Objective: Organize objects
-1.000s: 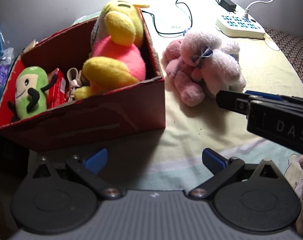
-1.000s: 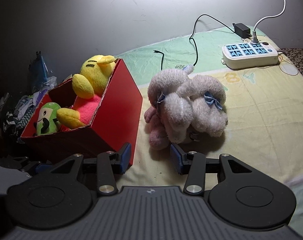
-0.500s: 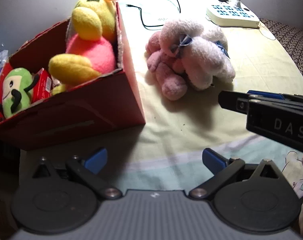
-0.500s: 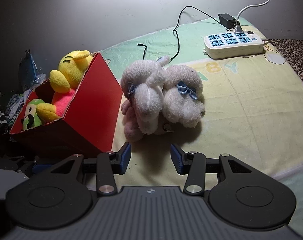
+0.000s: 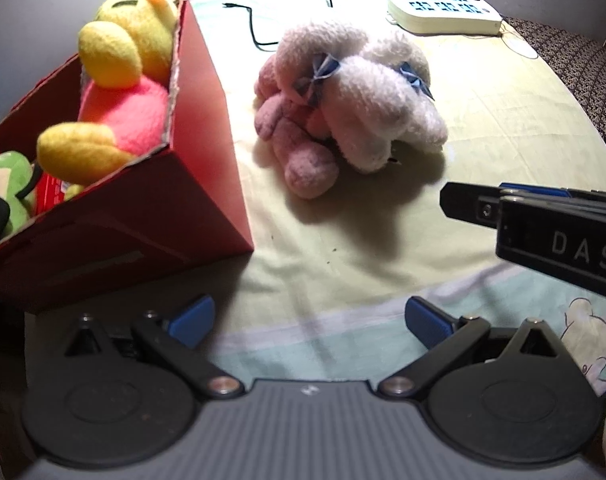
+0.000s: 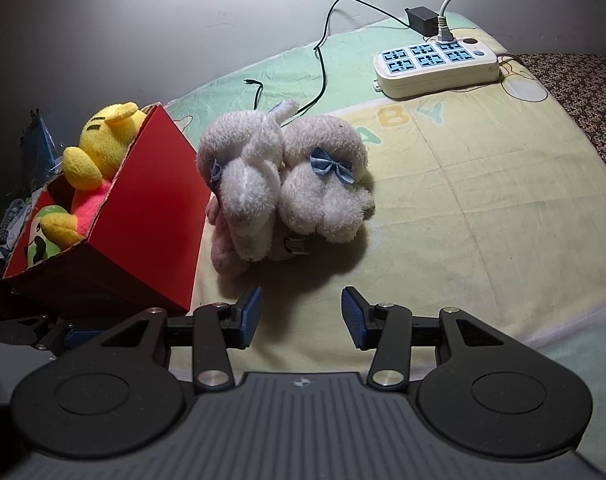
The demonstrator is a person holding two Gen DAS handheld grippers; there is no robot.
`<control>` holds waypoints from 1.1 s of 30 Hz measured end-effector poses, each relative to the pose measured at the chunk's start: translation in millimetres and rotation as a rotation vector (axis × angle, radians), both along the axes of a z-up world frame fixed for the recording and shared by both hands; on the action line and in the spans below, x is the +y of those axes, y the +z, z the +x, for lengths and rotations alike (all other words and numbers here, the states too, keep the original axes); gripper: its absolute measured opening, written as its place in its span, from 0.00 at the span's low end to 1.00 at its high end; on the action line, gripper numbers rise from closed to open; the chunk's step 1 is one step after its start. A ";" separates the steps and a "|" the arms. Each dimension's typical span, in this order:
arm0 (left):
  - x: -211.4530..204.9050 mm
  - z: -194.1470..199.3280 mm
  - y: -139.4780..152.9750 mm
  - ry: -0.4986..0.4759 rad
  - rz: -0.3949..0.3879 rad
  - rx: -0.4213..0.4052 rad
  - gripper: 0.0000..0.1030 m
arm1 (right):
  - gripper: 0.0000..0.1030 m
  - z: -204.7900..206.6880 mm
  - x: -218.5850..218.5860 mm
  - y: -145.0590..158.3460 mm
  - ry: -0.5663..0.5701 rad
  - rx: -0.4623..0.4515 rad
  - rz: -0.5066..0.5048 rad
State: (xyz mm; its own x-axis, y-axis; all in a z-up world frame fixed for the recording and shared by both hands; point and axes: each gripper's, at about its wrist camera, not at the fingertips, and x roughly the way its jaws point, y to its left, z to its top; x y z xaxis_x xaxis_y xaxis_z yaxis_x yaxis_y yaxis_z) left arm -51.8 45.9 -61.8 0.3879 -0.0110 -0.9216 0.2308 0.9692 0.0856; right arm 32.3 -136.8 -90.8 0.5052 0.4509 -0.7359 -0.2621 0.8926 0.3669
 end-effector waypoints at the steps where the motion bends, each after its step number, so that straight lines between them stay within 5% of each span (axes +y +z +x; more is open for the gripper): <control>1: -0.8 0.9 -1.1 -0.001 0.000 0.002 0.99 | 0.46 0.6 -0.2 -0.7 0.001 0.003 0.000; 23: -21.6 7.9 -16.6 -0.021 -0.040 0.024 0.99 | 0.48 23.3 -23.1 -18.0 -0.023 0.068 0.029; 33: -39.6 8.8 -13.8 -0.165 -0.076 -0.073 0.99 | 0.50 50.6 -33.6 -0.3 -0.078 0.027 0.113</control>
State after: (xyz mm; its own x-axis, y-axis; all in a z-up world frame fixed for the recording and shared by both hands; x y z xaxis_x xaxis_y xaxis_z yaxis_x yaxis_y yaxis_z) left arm -43.0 6.3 -75.7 0.4409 -0.1481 -0.8853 0.3827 0.9232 0.0362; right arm 83.0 -170.4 -91.2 0.5223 0.4920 -0.6966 -0.1821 0.8623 0.4725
